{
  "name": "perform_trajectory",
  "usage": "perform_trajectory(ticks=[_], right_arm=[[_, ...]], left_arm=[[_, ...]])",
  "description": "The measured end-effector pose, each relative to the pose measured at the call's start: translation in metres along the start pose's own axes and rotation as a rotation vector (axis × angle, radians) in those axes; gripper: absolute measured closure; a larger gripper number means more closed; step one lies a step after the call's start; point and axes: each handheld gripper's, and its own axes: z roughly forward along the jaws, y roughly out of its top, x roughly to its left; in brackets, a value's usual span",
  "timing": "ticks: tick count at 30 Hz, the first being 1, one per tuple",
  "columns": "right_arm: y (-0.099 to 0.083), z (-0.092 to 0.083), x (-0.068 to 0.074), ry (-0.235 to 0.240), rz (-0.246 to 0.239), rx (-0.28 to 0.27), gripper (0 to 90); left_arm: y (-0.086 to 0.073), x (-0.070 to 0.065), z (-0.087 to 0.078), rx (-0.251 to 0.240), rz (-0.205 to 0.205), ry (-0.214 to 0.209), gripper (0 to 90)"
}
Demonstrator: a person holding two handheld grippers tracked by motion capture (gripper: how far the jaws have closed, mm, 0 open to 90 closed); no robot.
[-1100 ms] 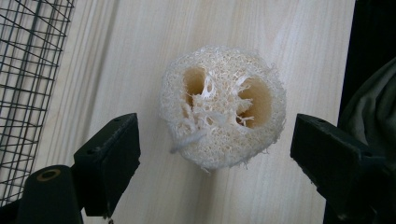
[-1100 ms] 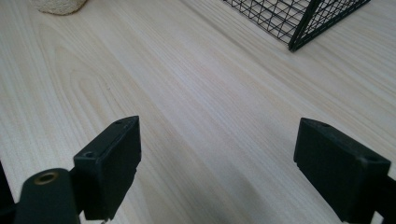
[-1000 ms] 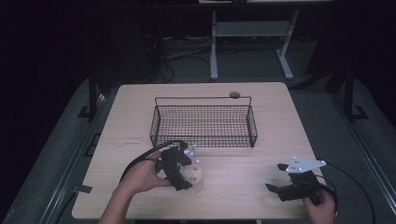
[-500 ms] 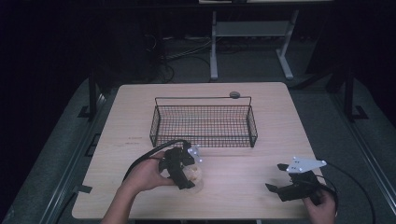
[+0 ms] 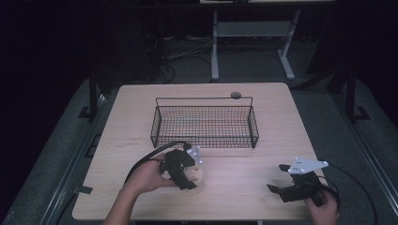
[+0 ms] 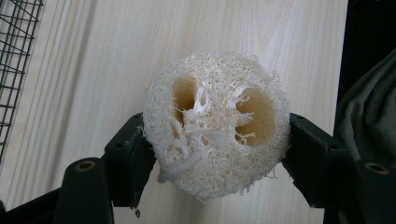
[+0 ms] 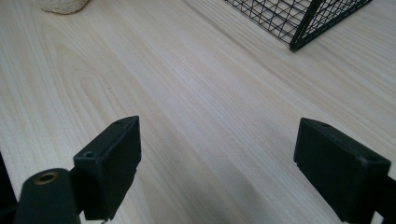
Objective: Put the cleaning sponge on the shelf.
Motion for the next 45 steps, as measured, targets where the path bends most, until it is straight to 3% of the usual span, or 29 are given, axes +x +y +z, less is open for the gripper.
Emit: perform_trajectory(ticks=[10, 24, 45], right_arm=[[0.0, -0.001, 0.0, 0.003, 0.014, 0.0, 14.3], [0.0, 0.0, 0.001, -0.002, 0.006, 0.001, 14.3], [-0.001, -0.001, -0.002, -0.001, 0.015, -0.009, 14.3]], left_arm=[[0.001, 0.0, -0.005, -0.051, 0.012, 0.001, 30.7], [-0.001, 0.003, -0.016, -0.098, -0.01, -0.004, 30.8], [0.005, 0.027, -0.052, -0.166, -0.038, 0.002, 30.7]])
